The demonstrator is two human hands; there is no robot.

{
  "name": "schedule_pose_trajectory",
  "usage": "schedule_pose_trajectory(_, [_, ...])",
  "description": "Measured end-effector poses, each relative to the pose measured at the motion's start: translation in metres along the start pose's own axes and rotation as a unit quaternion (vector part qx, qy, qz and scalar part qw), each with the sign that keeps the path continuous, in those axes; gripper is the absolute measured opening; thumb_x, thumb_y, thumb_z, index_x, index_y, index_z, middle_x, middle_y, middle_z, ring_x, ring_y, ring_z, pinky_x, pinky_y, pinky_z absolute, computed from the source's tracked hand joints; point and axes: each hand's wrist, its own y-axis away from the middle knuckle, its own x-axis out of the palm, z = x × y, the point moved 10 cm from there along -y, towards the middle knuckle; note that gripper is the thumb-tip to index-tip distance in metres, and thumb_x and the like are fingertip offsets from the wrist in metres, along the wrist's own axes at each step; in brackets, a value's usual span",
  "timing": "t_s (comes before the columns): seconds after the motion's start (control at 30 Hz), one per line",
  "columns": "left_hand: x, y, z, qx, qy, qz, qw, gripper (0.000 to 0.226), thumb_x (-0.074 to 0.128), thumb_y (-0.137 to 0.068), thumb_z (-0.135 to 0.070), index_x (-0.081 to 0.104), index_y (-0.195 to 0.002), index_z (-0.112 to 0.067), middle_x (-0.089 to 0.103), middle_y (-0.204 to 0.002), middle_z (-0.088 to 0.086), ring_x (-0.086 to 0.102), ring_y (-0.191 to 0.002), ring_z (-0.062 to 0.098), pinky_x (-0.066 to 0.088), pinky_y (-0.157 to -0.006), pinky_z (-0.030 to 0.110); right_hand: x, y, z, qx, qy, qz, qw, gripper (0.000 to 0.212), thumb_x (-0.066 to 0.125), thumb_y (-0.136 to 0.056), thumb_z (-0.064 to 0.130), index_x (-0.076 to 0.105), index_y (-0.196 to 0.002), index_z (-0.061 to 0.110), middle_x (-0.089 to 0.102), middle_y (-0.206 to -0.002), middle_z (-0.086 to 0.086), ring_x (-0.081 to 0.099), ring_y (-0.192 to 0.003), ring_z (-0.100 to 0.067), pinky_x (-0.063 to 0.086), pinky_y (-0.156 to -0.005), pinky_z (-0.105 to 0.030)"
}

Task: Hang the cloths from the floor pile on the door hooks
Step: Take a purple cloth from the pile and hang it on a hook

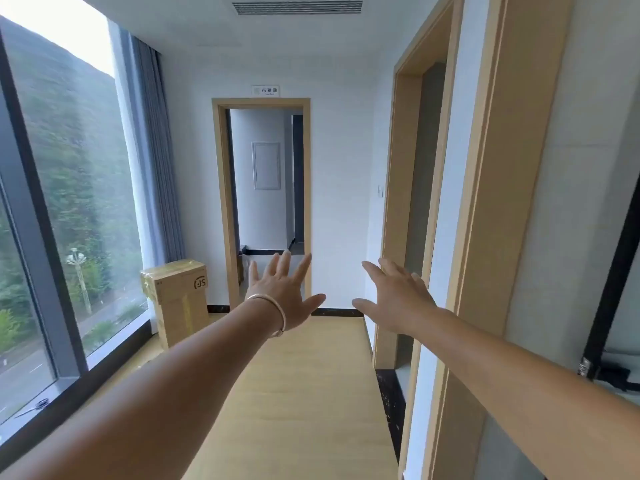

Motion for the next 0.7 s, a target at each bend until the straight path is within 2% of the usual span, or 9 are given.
schedule_pose_trajectory(0.1, [0.013, -0.037, 0.019, -0.011, 0.009, 0.021, 1.0, 0.082, 0.021, -0.084, -0.077, -0.014, -0.148, -0.039, -0.005, -0.161, 0.004, -0.006, -0.147, 0.027, -0.001, -0.113, 0.06, 0.009, -0.041, 0.005, 0.005, -0.005, -0.007, 1.0, 0.076, 0.043, -0.091, 0.062, 0.011, -0.152, 0.03, 0.01, -0.161, -0.002, 0.011, -0.147, -0.023, 0.017, -0.117, -0.049])
schedule_pose_trajectory(0.3, [0.043, -0.103, 0.045, 0.006, -0.01, 0.01, 1.0, 0.08, 0.022, -0.086, -0.075, -0.014, -0.147, -0.039, -0.005, -0.161, 0.004, -0.007, -0.147, 0.027, -0.002, -0.114, 0.06, 0.033, -0.111, 0.007, 0.017, -0.011, -0.011, 1.0, 0.076, 0.043, -0.09, 0.063, 0.012, -0.152, 0.031, 0.01, -0.161, -0.001, 0.012, -0.147, -0.023, 0.015, -0.117, -0.05])
schedule_pose_trajectory(0.7, [0.127, -0.252, 0.063, 0.001, -0.038, 0.022, 0.999, 0.079, 0.021, -0.086, -0.075, -0.012, -0.148, -0.039, -0.004, -0.161, 0.004, -0.006, -0.147, 0.026, -0.002, -0.114, 0.06, 0.097, -0.26, -0.042, 0.01, -0.02, 0.01, 1.0, 0.074, 0.042, -0.092, 0.061, 0.013, -0.153, 0.03, 0.009, -0.161, -0.003, 0.012, -0.147, -0.022, 0.016, -0.117, -0.046])
